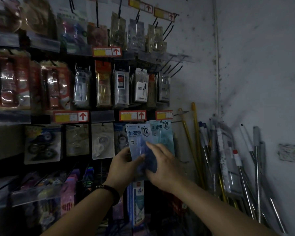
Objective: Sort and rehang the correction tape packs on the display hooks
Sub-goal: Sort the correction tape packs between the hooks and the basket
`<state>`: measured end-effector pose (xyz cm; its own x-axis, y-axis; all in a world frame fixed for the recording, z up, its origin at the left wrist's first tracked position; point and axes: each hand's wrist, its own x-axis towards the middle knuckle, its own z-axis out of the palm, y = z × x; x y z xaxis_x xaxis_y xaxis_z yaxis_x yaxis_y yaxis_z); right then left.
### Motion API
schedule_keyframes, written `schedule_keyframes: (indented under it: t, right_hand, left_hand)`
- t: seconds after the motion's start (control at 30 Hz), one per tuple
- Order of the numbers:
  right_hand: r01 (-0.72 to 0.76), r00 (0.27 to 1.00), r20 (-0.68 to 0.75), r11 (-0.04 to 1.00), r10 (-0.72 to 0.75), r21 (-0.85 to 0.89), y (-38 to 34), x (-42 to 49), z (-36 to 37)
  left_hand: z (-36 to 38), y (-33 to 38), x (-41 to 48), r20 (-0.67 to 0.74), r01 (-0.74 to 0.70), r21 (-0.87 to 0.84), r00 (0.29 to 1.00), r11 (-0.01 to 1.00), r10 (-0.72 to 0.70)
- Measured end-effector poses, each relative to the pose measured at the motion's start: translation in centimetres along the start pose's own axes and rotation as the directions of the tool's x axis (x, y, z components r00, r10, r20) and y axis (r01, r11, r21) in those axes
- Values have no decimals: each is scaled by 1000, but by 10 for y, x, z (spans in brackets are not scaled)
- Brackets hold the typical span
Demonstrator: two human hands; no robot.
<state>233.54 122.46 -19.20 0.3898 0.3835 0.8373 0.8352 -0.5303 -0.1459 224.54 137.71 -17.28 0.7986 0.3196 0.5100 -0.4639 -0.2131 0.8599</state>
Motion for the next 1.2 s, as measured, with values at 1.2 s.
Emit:
schedule_keyframes:
  t: [1.2]
  right_hand:
    - [-326,944,-76,942,320,-86,42,43,-21]
  left_hand:
    - [-30,-7,-12,248,-280,900,959,335,137]
